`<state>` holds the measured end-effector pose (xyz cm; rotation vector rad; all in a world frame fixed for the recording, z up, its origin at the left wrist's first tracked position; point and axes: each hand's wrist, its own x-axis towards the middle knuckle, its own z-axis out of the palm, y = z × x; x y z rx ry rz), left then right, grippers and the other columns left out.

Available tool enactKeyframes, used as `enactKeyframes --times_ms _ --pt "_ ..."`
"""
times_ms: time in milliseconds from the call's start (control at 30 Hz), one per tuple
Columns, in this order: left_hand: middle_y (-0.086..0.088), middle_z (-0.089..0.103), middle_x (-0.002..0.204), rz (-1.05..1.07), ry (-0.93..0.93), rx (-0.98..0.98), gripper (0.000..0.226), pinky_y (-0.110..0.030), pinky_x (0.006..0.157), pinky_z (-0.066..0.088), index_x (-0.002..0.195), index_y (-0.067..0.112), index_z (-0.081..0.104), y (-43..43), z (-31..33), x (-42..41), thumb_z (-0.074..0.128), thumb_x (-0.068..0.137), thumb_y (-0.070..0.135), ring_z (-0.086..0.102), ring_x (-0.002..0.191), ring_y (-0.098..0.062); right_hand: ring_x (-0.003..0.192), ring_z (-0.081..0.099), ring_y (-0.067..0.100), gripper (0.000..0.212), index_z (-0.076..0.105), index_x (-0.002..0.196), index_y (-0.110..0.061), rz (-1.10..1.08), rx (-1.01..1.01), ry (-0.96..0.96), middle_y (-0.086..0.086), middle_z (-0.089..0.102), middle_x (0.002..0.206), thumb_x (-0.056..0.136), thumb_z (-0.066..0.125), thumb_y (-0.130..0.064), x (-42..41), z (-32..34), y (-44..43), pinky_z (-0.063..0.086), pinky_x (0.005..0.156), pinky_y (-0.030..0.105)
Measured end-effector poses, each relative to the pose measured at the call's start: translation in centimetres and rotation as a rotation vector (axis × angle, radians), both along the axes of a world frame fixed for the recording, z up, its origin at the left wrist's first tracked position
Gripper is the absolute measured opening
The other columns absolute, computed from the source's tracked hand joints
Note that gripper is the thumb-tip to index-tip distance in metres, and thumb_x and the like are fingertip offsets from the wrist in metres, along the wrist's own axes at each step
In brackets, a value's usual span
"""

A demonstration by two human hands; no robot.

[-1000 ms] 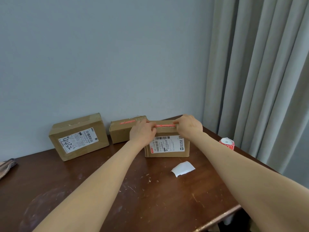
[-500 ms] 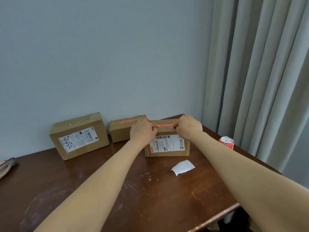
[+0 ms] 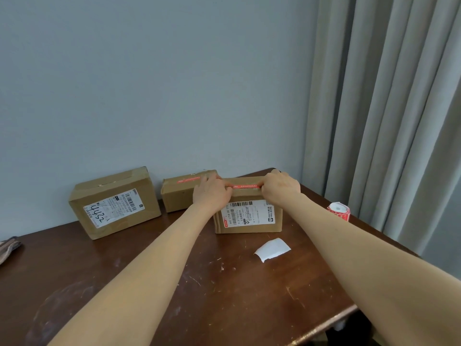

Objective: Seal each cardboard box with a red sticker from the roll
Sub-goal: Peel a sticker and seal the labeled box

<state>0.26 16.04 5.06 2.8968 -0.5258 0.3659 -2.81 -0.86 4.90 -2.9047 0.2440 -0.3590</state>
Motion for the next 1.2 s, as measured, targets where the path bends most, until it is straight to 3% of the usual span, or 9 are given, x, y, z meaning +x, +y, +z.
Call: enactKeyframes --times_ms 300,467,633,733,833,1000,1067,1200 --pt "0.000 0.048 0.137 -0.028 -0.081 -0.132 0.032 -0.037 0.095 0.046 0.121 0.025 0.065 0.3 -0.4 -0.5 0.046 0.096 0.027 0.043 0.126 -0.019 0.094 0.058 0.022 0.032 0.072 0.111 -0.027 0.055 0.001 -0.084 0.000 0.062 0.109 0.094 0.047 -0.016 -1.2 0.8 -0.5 0.052 0.072 0.034" --pt "-0.001 0.053 0.133 -0.031 -0.045 -0.091 0.032 -0.039 0.091 0.046 0.114 0.028 0.069 0.5 -0.4 -0.7 0.043 0.096 0.027 0.044 0.124 -0.023 0.110 0.048 0.024 0.031 0.067 0.118 -0.023 0.057 -0.016 -0.037 0.003 0.055 0.116 0.096 0.045 -0.020 -1.4 0.3 -0.3 0.046 0.081 0.037" --pt "0.004 0.056 0.129 -0.063 -0.130 -0.069 0.029 -0.028 0.075 0.049 0.115 0.027 0.069 0.5 0.2 -1.1 0.047 0.095 0.025 0.057 0.109 -0.015 0.092 0.057 0.022 0.032 0.074 0.104 -0.028 0.069 -0.039 -0.074 0.000 0.063 0.105 0.092 0.047 -0.015 -1.5 0.9 -0.1 0.048 0.069 0.032" --pt "0.004 0.061 0.123 -0.072 -0.102 -0.098 0.029 -0.028 0.071 0.050 0.112 0.026 0.071 0.4 0.2 -1.3 0.047 0.095 0.023 0.060 0.103 -0.016 0.096 0.052 0.023 0.029 0.072 0.106 -0.024 0.059 -0.027 -0.049 0.002 0.058 0.106 0.094 0.047 -0.017 -1.5 0.5 0.1 0.047 0.072 0.034" --pt "0.004 0.062 0.120 -0.051 -0.081 -0.120 0.027 -0.028 0.070 0.051 0.110 0.026 0.071 0.4 0.3 -1.1 0.049 0.094 0.023 0.061 0.098 -0.016 0.092 0.059 0.021 0.030 0.074 0.104 -0.025 0.056 0.003 -0.026 -0.001 0.066 0.105 0.091 0.049 -0.015 -1.1 0.8 0.2 0.052 0.074 0.034" --pt "-0.001 0.050 0.132 -0.021 -0.082 -0.075 0.033 -0.033 0.088 0.048 0.125 0.023 0.060 0.5 0.4 -0.3 0.046 0.095 0.026 0.049 0.119 -0.020 0.104 0.056 0.024 0.032 0.068 0.116 -0.025 0.044 0.003 -0.037 0.001 0.059 0.117 0.093 0.047 -0.017 -0.7 0.9 -0.1 0.045 0.075 0.032" --pt "-0.001 0.047 0.137 -0.028 -0.053 -0.029 0.035 -0.038 0.098 0.043 0.127 0.025 0.060 0.5 0.2 -0.1 0.042 0.097 0.026 0.042 0.127 -0.022 0.102 0.051 0.025 0.032 0.066 0.117 -0.024 0.042 -0.009 0.003 0.004 0.053 0.114 0.095 0.043 -0.019 -0.5 0.5 -0.1 0.043 0.075 0.034" --pt "-0.002 0.048 0.138 -0.012 0.025 -0.008 0.037 -0.043 0.102 0.038 0.125 0.032 0.061 0.6 0.2 0.1 0.036 0.099 0.026 0.037 0.130 -0.025 0.097 0.047 0.024 0.032 0.064 0.118 -0.024 0.028 0.006 0.041 0.005 0.049 0.109 0.094 0.043 -0.018 -0.2 0.1 -0.2 0.041 0.075 0.034"
